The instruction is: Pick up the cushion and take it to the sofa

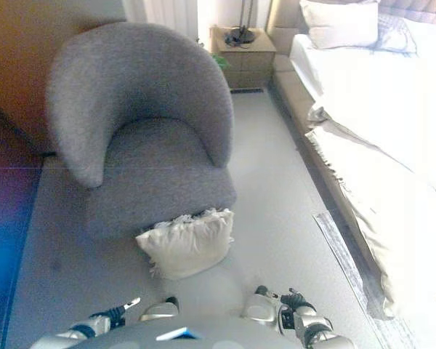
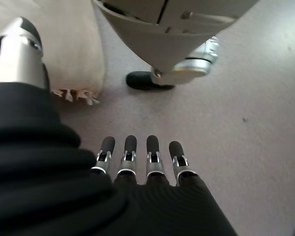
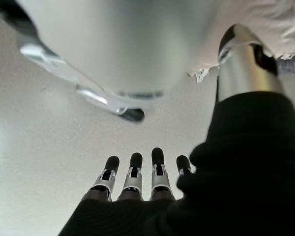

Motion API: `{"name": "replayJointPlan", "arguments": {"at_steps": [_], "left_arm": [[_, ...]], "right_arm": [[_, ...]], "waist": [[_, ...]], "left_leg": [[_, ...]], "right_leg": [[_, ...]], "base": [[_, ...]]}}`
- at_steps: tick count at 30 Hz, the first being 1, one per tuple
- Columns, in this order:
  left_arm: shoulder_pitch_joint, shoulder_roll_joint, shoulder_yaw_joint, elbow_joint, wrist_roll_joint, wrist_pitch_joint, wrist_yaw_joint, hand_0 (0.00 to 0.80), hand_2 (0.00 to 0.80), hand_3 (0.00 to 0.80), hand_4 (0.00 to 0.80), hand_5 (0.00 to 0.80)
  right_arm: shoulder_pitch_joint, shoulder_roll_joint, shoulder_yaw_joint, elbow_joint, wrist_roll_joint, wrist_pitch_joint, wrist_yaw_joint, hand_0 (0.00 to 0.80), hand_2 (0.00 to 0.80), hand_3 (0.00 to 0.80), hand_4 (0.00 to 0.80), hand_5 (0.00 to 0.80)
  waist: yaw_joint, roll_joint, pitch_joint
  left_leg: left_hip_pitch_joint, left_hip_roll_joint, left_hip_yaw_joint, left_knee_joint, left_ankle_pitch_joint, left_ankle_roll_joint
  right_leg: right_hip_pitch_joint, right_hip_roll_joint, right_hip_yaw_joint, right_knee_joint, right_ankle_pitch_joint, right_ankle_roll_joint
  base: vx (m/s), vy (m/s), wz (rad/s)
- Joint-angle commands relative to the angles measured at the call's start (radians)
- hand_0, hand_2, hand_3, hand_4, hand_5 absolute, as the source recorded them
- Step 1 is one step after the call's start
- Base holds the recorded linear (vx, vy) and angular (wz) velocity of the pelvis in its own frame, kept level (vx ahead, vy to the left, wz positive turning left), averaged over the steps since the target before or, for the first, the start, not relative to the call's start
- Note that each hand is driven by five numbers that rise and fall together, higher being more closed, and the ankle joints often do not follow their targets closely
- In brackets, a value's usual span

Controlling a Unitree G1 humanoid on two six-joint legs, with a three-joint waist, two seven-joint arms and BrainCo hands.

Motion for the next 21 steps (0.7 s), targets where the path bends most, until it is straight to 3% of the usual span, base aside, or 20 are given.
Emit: {"name": "replayJointPlan", "arguments": {"at_steps": [1,4,6,9,12,14,15,17,19,21], "left_arm": [[-0.036,-0.022,0.034,0.006,-0.051,-0.06,0.064,0.0,0.0,0.0,0.0,0.0],[-0.029,-0.016,0.068,-0.005,-0.053,-0.132,0.073,0.0,0.0,0.0,0.0,0.0],[-0.029,-0.019,0.078,-0.032,-0.042,-0.228,0.056,0.0,0.0,0.0,0.0,0.0],[-0.036,-0.034,0.043,-0.1,-0.036,-0.31,0.051,0.0,0.0,0.0,0.0,0.0],[-0.044,-0.033,-0.017,-0.199,-0.012,-0.341,0.074,0.0,0.0,0.0,0.0,0.0],[-0.078,-0.02,-0.041,-0.231,0.02,-0.327,0.091,0.0,0.0,0.0,0.0,0.0],[-0.126,0.003,-0.048,-0.219,0.026,-0.297,0.083,0.0,0.0,0.0,0.0,0.0],[-0.183,0.022,-0.072,-0.204,0.022,-0.259,0.1,0.0,0.0,0.0,0.0,0.0],[-0.193,0.036,-0.09,-0.224,0.031,-0.26,0.11,0.0,0.0,0.0,0.0,0.0],[-0.206,0.064,-0.106,-0.29,0.014,-0.258,0.131,0.0,0.0,0.0,0.0,0.0]], "right_arm": [[-0.034,-0.036,0.018,0.005,-0.05,-0.033,0.028,0.0,0.0,0.0,0.0,0.0],[-0.034,-0.039,0.033,0.01,-0.059,-0.05,0.03,0.0,0.0,0.0,0.0,0.0],[-0.053,-0.055,0.037,0.006,-0.04,-0.053,0.014,0.0,0.0,0.0,0.0,0.0],[-0.083,-0.093,0.041,-0.016,-0.001,-0.057,-0.044,0.0,0.0,0.0,0.0,0.0],[-0.103,-0.126,0.035,-0.052,0.08,-0.083,-0.116,0.0,0.0,0.0,0.0,0.0],[-0.114,-0.132,0.031,-0.069,0.1,-0.136,-0.147,0.0,0.0,0.0,0.0,0.0],[-0.154,-0.173,-0.026,-0.012,0.082,-0.173,-0.082,0.0,0.0,0.0,0.0,0.0],[-0.182,-0.189,0.004,-0.015,0.113,-0.213,-0.095,0.0,0.0,0.0,0.0,0.0],[-0.165,-0.176,0.029,-0.106,0.125,-0.213,-0.147,0.0,0.0,0.0,0.0,0.0],[-0.156,-0.181,0.058,-0.291,0.127,-0.159,-0.217,0.0,0.0,0.0,0.0,0.0]], "waist": [[-0.034,0.033,0.032],[-0.031,0.028,0.034],[-0.026,0.029,0.049],[-0.008,0.035,0.082],[0.017,0.06,0.093],[0.03,0.073,0.098],[0.032,0.072,0.101],[0.031,0.078,0.119],[0.026,0.08,0.151],[0.018,0.084,0.201]], "left_leg": [[-0.069,0.017,0.011,0.084,-0.065,0.106],[-0.071,0.042,0.009,0.103,-0.063,0.095],[-0.097,0.054,0.001,0.185,-0.082,0.082],[-0.192,0.058,-0.039,0.315,-0.087,0.066],[-0.232,0.107,-0.066,0.22,0.017,0.02],[-0.255,0.148,-0.076,0.131,0.086,0.0],[-0.266,0.156,-0.075,0.129,0.09,-0.001],[-0.28,0.157,-0.089,0.121,0.094,-0.004],[-0.309,0.152,-0.101,0.133,0.094,-0.007],[-0.348,0.139,-0.101,0.14,0.086,-0.003]], "right_leg": [[-0.023,0.031,0.023,0.054,0.0,-0.019],[-0.006,0.055,0.011,0.067,-0.05,-0.024],[-0.011,0.059,0.001,0.085,-0.072,-0.043],[-0.02,0.053,-0.004,0.102,-0.081,-0.068],[-0.016,0.057,-0.03,0.078,-0.089,-0.066],[-0.013,0.065,-0.044,0.074,-0.104,-0.061],[-0.021,0.063,-0.044,0.077,-0.105,-0.056],[-0.059,0.051,-0.048,0.118,-0.107,-0.046],[-0.085,0.024,-0.047,0.14,-0.101,-0.024],[-0.133,-0.011,-0.038,0.139,-0.065,-0.005]], "base": [[0.201,-0.354,0.29],[0.166,-0.293,0.18],[0.083,-0.217,0.23],[-0.02,-0.057,0.28],[-0.029,0.102,0.42],[0.025,0.081,0.57],[0.048,0.062,0.62],[0.09,0.116,0.37],[-0.04,0.144,0.06],[-0.164,0.135,0.06]]}}
